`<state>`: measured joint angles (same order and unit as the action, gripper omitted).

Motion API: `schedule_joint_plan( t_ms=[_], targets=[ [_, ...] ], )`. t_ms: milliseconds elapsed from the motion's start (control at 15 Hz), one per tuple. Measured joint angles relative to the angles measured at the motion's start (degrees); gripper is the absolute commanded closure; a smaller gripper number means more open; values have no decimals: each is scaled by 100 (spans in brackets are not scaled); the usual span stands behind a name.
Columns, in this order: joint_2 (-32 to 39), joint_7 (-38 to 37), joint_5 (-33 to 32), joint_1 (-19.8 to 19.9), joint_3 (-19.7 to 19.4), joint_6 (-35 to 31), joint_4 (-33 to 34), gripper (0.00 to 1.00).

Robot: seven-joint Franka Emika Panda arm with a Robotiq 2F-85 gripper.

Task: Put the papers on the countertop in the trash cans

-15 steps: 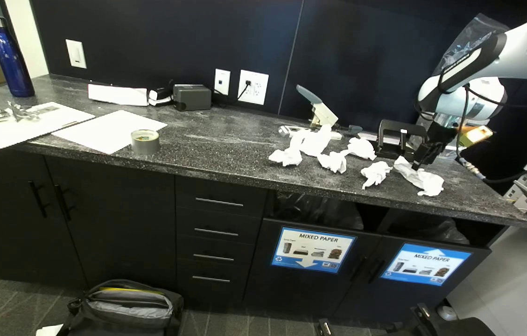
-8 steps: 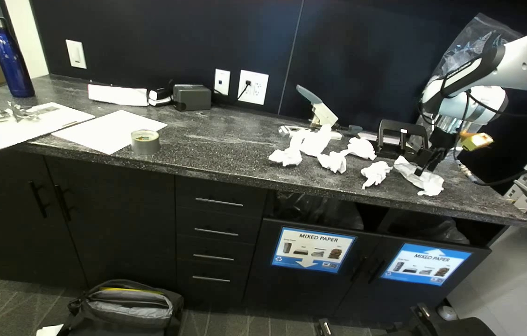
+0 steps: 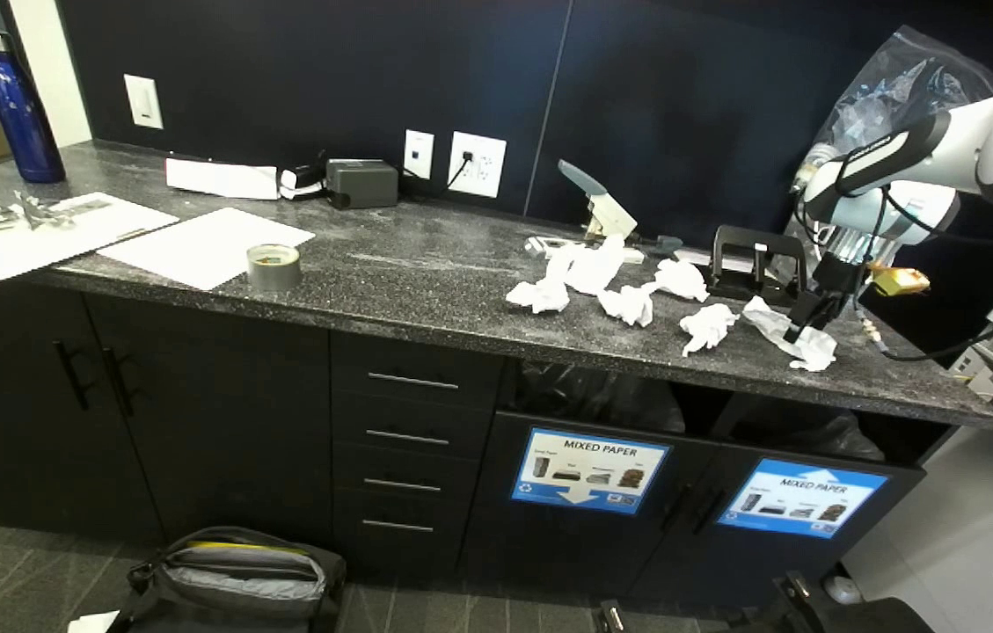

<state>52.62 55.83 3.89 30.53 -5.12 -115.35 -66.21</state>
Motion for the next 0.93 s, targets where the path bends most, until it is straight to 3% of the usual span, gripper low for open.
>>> schedule_joint_plan(
  t_ms=[533, 733, 933],
  targets=[
    [368, -122, 158, 180, 58, 286, 508, 95],
    [380, -357, 174, 252, 41, 347, 482, 100],
    [269, -712, 174, 305, -35, 341, 280, 98]
  ],
)
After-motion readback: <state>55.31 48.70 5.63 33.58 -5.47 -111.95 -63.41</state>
